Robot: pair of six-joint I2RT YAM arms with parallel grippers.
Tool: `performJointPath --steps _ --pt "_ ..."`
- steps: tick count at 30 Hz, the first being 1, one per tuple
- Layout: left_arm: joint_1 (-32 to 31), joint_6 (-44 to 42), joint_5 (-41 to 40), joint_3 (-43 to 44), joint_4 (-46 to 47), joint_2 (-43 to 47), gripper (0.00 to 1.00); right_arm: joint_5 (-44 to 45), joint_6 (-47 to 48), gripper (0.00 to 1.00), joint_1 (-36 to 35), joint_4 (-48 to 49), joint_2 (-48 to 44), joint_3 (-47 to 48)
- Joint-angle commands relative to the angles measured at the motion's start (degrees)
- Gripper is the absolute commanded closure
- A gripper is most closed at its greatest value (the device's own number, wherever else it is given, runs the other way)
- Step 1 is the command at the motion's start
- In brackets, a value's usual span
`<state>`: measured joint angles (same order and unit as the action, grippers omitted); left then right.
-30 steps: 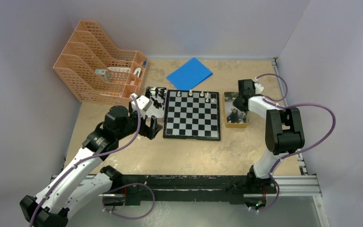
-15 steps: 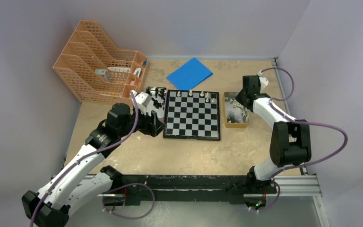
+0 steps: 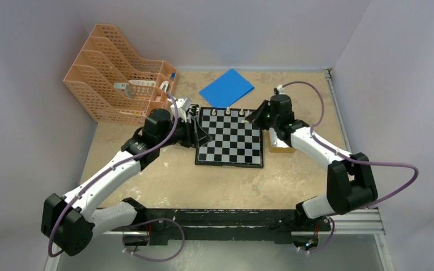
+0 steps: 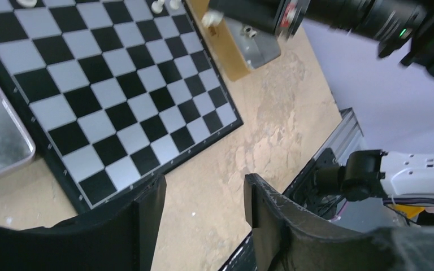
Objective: Set up the chess pieces on the board
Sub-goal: Place the chess piece on the chessboard.
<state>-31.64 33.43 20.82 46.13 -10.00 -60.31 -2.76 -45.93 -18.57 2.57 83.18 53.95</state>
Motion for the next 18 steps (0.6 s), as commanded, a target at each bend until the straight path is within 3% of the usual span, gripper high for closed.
performJointPath --steps 1,9,15,18 --pt "-0.2 2.5 2.8 4.8 9.0 -4.3 0.50 -11.7 -7.9 0.95 -3.0 10.3 -1.7 -3.3" --pt "-0.2 5.6 4.9 6.7 18.8 -13.4 0.54 -18.6 -15.0 0.95 -7.4 18.5 -2.0 -6.2" --pt "-0.2 5.9 5.0 8.7 19.9 -17.2 0.53 -20.9 -17.0 0.95 -7.7 21.3 -2.3 -6.7" --pt "-0.2 5.3 4.3 8.9 20.8 -18.1 0.58 -21.4 -17.3 0.95 -7.8 22.7 -2.1 -6.8"
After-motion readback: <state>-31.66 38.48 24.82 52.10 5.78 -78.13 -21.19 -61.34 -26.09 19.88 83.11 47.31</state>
